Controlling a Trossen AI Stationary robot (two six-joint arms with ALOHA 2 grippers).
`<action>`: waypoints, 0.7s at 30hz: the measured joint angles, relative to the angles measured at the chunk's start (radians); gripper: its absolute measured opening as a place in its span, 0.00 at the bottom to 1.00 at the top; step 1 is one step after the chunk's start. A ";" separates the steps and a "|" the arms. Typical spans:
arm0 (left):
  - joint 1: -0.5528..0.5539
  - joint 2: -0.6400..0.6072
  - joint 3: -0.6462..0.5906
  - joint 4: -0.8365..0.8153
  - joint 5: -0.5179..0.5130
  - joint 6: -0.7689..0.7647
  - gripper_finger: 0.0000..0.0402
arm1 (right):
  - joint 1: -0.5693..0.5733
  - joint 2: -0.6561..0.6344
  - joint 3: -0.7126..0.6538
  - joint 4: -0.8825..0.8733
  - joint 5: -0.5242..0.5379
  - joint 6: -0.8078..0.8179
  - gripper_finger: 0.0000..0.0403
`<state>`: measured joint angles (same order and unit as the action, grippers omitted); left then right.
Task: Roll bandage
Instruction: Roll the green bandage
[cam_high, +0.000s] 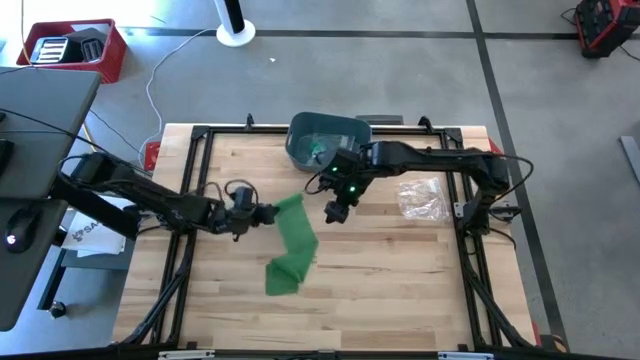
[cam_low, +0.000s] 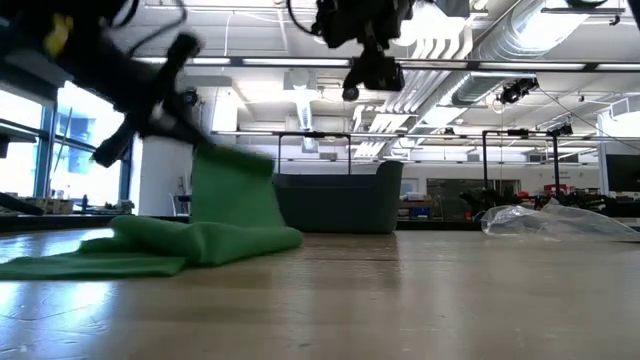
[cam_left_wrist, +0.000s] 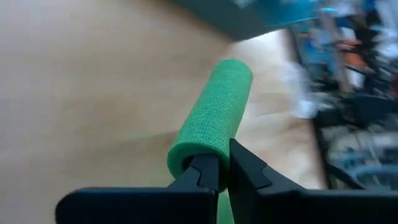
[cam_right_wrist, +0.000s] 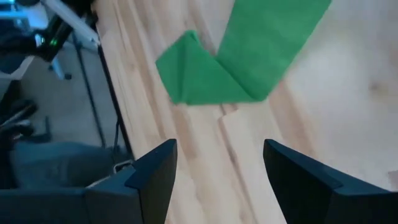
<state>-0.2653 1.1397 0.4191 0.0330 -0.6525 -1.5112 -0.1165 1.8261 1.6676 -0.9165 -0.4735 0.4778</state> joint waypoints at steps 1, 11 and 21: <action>0.005 -0.027 0.031 -0.014 -0.007 0.076 0.01 | 0.000 -0.020 0.000 0.000 0.025 -0.004 0.58; 0.040 -0.084 0.615 -0.149 0.065 0.989 0.00 | -0.008 -0.252 0.000 0.001 0.267 -0.032 0.58; 0.040 0.129 1.309 -0.396 0.103 1.553 0.00 | -0.008 -0.397 0.001 0.000 0.493 -0.015 0.58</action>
<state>-0.2249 1.2690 1.7276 -0.3630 -0.5495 0.0414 -0.1242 1.4293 1.6684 -0.9168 0.0190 0.4631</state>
